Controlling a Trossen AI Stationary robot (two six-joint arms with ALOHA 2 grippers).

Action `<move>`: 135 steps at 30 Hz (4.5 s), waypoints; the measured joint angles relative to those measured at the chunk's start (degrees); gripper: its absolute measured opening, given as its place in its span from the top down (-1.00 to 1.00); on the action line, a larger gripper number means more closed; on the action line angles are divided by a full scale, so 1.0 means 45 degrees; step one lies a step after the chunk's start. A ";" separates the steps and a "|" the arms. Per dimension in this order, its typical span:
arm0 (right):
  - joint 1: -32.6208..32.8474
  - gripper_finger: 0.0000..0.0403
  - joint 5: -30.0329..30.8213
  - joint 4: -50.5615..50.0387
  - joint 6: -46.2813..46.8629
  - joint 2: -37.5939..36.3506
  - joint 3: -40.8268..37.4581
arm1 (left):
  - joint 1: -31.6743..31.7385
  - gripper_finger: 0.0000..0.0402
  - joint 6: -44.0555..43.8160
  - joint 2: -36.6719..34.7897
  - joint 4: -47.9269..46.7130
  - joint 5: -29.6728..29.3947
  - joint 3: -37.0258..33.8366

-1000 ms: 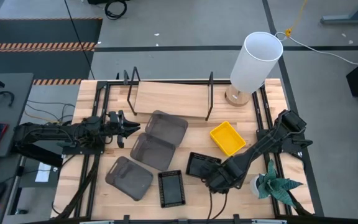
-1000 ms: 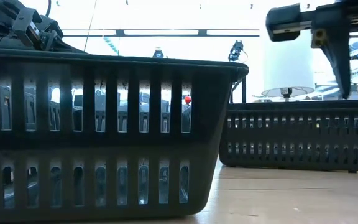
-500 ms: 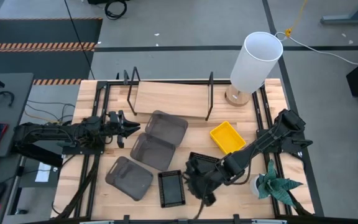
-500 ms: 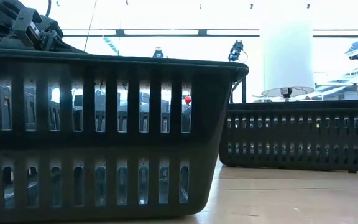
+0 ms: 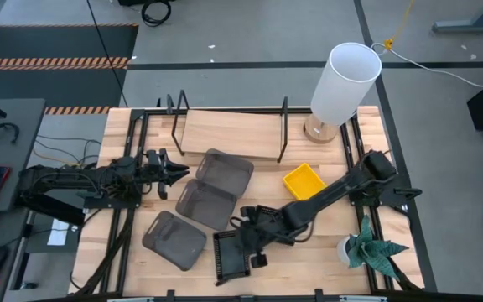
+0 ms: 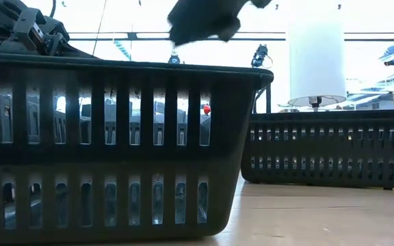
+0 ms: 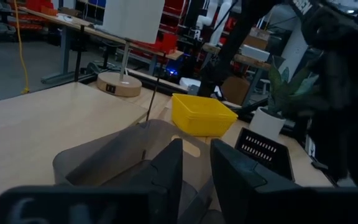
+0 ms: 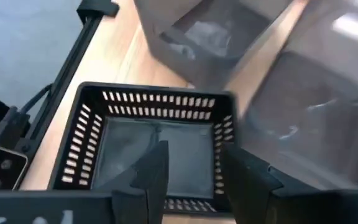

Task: Stack baskets on shelf by color
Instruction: Stack the bottom black basket on the top black baskets

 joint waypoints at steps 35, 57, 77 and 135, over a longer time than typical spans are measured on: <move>-0.1491 0.74 -0.1397 -0.0621 -0.0942 0.1529 0.0000 | -0.0002 0.57 -0.0009 0.0005 0.0142 0.0007 -0.0004; -0.1592 0.94 -0.1815 -0.0919 -0.0344 -0.0346 0.0005 | 0.0003 0.55 -0.0004 0.0005 0.0145 0.0002 0.0000; -0.2995 0.93 -0.2818 -0.7057 -0.7166 -0.4804 0.0005 | -0.0002 0.58 -0.0005 0.0005 0.0146 0.0002 -0.0004; -0.1554 0.46 -0.4816 -0.6336 -0.9626 -0.0778 -0.0400 | 0.0001 0.58 -0.0008 0.0005 0.0141 0.0007 -0.0001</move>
